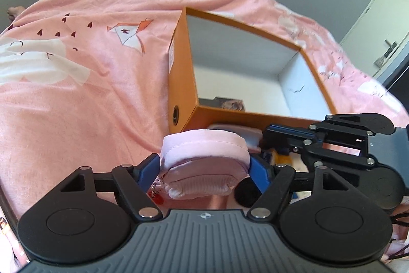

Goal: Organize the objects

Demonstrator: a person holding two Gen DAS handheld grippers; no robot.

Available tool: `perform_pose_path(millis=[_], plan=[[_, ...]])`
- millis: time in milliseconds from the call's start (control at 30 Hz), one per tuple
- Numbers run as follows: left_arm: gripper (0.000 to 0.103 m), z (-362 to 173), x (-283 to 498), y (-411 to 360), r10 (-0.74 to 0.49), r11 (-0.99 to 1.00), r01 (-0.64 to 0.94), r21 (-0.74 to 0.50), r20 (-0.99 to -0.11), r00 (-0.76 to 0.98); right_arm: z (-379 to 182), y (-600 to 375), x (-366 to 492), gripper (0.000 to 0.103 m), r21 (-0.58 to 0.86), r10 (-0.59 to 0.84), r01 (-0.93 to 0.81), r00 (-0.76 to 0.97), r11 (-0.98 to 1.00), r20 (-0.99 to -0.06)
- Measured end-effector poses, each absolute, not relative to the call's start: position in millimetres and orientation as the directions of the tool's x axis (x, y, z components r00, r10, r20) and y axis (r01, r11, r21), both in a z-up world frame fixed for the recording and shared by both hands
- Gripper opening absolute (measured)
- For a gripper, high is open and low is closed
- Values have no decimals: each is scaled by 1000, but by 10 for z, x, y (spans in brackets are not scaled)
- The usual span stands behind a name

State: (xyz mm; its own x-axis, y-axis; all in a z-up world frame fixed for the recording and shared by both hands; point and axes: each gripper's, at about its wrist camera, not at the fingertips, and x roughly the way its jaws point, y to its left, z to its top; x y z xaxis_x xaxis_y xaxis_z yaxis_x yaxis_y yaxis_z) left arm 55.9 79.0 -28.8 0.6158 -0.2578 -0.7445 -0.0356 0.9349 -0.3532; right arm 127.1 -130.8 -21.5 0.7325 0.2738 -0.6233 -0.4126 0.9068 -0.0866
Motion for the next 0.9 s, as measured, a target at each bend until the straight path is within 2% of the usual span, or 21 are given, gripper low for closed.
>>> perform_pose_path(millis=[167,200,267,300,333,567,767,833,900], plan=[[86,-329,580,752,-211,950,-58,-308,-765,609,-123,-1354,1274,0,-86,254,-403,714,911,-652],[86,-341,586,740,-212,950,-54,-306,-766,607,-153,-1374,1273,3,-77,258,-408,700,910,-665],[86,-366,590,731,-214,951,-51,-305,-768,603,-231,-1405,1252,13,-91,245,-412,689,906,-682],[86,-376,594,720,-208,954,-50,-296,-772,600,-281,-1407,1247,27,-109,237,-424,680,899,-694],[86,-383,595,715,-206,955,-48,-291,-775,598,-335,-1408,1244,34,-129,226,-431,677,893,-700],[86,-414,627,729,-209,954,-54,-296,-779,592,-680,-1443,1420,34,-124,242,-492,613,862,-753],[86,-420,653,726,-208,954,-55,-294,-784,584,-803,-1410,1529,33,-129,281,-533,618,836,-734],[86,-421,659,725,-207,955,-54,-293,-785,584,-817,-1401,1543,27,-115,304,-544,618,831,-725],[86,-416,660,724,-206,956,-52,-290,-785,585,-812,-1393,1503,27,-136,303,-544,638,828,-708]])
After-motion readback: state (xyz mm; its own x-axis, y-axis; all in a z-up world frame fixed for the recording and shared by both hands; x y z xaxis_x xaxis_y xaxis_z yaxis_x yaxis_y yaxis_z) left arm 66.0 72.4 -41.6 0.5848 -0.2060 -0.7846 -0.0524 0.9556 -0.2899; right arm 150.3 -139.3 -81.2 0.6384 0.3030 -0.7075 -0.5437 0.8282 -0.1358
